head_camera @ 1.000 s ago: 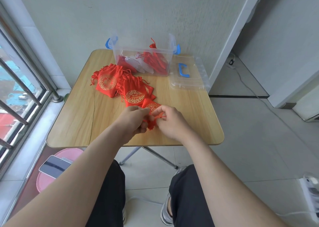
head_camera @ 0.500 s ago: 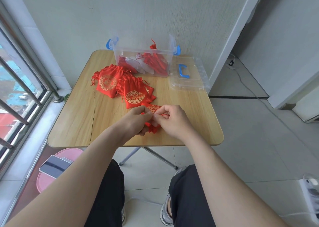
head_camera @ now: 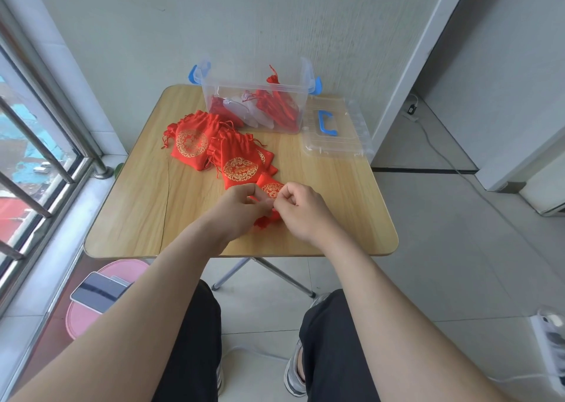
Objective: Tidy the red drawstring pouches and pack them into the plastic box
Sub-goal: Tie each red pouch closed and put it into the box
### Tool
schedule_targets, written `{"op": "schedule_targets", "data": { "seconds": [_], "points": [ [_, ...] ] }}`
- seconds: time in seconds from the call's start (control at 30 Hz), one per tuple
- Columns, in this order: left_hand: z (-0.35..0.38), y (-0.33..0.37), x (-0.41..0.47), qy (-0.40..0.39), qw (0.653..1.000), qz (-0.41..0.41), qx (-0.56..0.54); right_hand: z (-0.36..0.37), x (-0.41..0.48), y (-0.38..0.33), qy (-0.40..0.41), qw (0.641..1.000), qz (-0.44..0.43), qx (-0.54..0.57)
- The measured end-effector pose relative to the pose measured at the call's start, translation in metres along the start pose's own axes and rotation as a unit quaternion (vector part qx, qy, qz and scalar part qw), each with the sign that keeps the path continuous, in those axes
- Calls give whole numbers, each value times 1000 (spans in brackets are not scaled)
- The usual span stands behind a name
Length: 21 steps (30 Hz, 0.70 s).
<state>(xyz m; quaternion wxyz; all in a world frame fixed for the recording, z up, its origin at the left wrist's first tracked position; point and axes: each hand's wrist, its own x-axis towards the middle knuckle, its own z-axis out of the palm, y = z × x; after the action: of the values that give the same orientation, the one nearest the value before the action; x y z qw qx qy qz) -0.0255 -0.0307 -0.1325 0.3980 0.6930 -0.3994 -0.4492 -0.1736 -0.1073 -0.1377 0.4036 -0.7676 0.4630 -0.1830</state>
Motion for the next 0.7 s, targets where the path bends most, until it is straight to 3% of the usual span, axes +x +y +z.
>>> {"op": "schedule_targets", "data": {
  "seconds": [0.13, 0.4, 0.53, 0.7],
  "points": [
    [-4, 2, -3, 29, 995, 71, 67, -1, -1, -3, 13, 1000, 1, -7],
    [-6, 3, -5, 56, 987, 82, 123, -3, -5, -6, -29, 1000, 11, 2],
    [-11, 0, -3, 78, 985, 79, 131, -4, -7, -1, -30, 999, -39, -4],
    [-8, -3, -2, 68, 955, 140, 252, -1, -9, 2, 6, 992, -125, -7]
  ]
}}
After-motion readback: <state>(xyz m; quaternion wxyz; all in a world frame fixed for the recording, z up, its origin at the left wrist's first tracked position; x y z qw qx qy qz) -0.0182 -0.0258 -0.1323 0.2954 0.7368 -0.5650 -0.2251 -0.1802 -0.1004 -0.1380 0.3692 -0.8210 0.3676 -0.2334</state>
